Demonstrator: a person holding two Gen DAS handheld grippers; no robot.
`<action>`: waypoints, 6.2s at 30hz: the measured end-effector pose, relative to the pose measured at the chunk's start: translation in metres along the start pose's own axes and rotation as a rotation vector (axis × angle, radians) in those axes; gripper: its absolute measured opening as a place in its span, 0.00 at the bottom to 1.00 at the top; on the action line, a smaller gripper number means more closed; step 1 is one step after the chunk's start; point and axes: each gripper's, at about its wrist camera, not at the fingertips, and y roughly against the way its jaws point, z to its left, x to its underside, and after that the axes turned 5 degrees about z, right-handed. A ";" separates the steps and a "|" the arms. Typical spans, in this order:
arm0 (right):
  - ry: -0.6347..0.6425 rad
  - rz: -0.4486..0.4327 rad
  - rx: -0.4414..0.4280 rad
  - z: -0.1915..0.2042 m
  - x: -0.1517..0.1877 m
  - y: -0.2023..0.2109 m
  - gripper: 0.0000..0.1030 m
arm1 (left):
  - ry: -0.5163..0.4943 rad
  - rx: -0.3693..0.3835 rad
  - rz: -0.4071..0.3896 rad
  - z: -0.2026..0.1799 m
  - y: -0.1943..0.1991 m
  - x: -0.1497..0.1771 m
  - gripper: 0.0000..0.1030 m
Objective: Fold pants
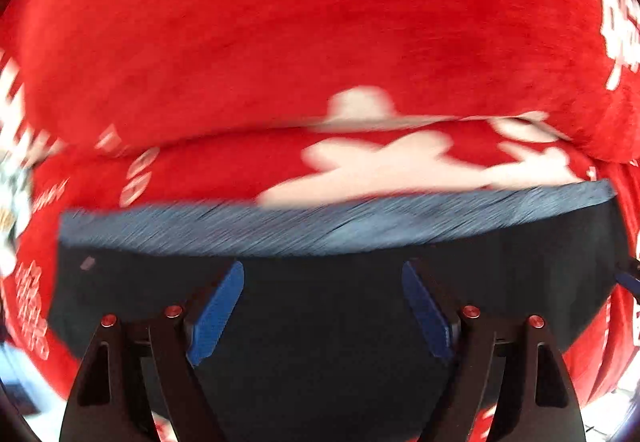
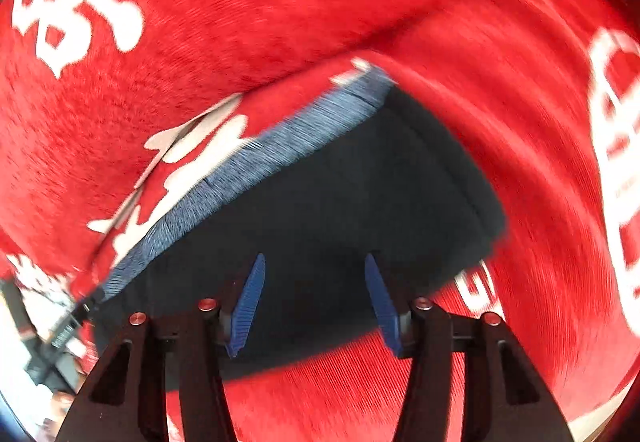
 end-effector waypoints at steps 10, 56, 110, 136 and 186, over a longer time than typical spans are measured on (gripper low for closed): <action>-0.352 -0.055 -0.282 -0.100 0.025 -0.005 0.57 | 0.127 -0.050 0.156 0.075 -0.049 0.066 0.81; 0.518 0.150 0.129 0.135 0.111 -0.044 0.47 | -0.049 -0.075 0.142 0.097 -0.022 0.118 0.90; 1.302 0.730 0.001 0.648 0.250 -0.321 0.08 | 0.069 0.437 0.027 0.422 -0.074 0.120 0.49; 0.745 0.327 0.061 0.546 0.185 -0.294 0.24 | 0.281 0.161 0.082 0.381 -0.091 0.070 0.80; -0.333 -0.058 -0.144 -0.065 -0.001 0.009 0.06 | -0.170 0.038 0.170 -0.083 -0.052 0.042 0.80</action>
